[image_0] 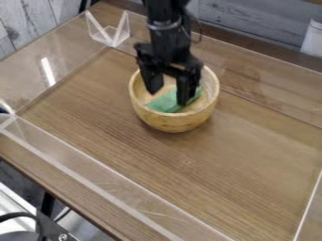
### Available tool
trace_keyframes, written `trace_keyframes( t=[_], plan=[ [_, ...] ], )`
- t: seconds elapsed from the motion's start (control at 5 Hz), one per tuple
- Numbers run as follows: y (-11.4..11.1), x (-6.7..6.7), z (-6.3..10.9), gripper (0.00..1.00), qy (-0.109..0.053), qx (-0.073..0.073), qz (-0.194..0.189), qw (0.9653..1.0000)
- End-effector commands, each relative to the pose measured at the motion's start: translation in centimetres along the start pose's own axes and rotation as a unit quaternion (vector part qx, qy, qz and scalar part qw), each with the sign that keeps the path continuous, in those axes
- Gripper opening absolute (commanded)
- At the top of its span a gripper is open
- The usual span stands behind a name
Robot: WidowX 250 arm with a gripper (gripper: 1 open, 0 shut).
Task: Remove the green block from inside the brown bowl and put it on the table
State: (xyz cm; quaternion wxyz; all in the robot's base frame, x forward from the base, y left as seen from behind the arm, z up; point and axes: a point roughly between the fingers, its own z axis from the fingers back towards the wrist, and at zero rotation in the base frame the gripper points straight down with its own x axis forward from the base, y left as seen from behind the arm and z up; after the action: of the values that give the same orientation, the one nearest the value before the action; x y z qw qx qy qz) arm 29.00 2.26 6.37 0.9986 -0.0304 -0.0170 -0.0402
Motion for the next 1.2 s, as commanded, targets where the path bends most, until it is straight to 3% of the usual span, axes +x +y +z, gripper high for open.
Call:
trace_keyframes(
  t=[0.0,0.8,1.0],
  plan=[
    [-0.3,1.0,-0.3,1.0,-0.018,0.012,-0.006,0.9997],
    [-1.0,2.3,-3.3,1.0,-0.005,0.014,-0.014,0.9998],
    [-1.0,2.3,-2.5,1.0,-0.008,0.01,-0.012,0.9998]
  ],
)
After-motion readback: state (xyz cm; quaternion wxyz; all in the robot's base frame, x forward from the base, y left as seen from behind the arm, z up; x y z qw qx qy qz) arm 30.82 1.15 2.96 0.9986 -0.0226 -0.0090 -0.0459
